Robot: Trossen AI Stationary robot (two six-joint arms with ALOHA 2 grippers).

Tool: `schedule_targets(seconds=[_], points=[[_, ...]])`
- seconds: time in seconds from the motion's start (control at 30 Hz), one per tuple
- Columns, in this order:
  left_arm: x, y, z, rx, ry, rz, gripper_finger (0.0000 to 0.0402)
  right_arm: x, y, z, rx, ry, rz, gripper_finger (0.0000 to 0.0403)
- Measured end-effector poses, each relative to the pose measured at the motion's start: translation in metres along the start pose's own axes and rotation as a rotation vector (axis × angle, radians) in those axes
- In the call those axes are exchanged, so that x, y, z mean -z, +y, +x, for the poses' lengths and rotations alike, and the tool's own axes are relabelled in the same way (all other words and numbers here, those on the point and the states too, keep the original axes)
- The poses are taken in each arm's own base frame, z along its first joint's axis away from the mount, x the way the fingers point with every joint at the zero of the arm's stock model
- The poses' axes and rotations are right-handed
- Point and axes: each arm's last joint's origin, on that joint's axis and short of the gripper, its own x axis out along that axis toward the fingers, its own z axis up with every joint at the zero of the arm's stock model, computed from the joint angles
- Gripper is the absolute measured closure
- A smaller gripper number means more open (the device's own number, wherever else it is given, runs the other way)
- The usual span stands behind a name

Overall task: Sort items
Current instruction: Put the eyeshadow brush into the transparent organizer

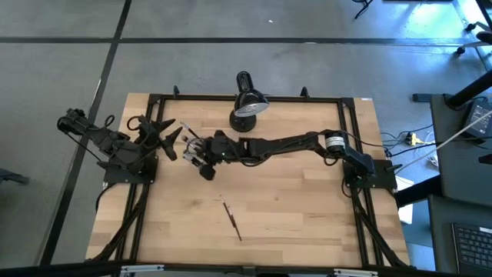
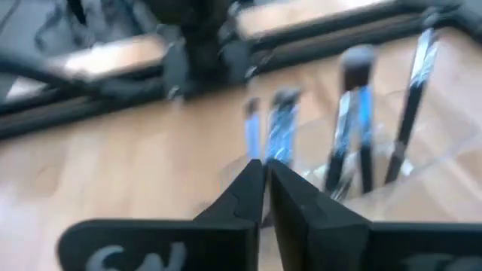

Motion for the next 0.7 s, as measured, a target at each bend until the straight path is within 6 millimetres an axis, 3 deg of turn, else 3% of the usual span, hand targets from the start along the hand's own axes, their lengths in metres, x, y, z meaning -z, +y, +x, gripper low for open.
schedule_targets(seconds=[0.2,0.37,0.57,0.7], points=[[0.0,0.0,0.0,0.007,0.003,0.004,0.0222,0.0,0.037,-0.042,-0.03,0.2,-0.005,0.0343],[0.0,0.0,0.0,0.005,0.002,-0.02,0.0222,0.021,0.072,-0.07,-0.014,0.384,0.063,0.0326],[0.0,-0.001,0.0,0.005,0.002,-0.062,0.0222,0.072,0.105,-0.057,0.078,0.482,0.103,0.0325],[0.0,-0.003,0.001,0.004,0.002,-0.061,0.0222,0.088,0.111,-0.045,0.071,0.494,0.141,0.0325]])
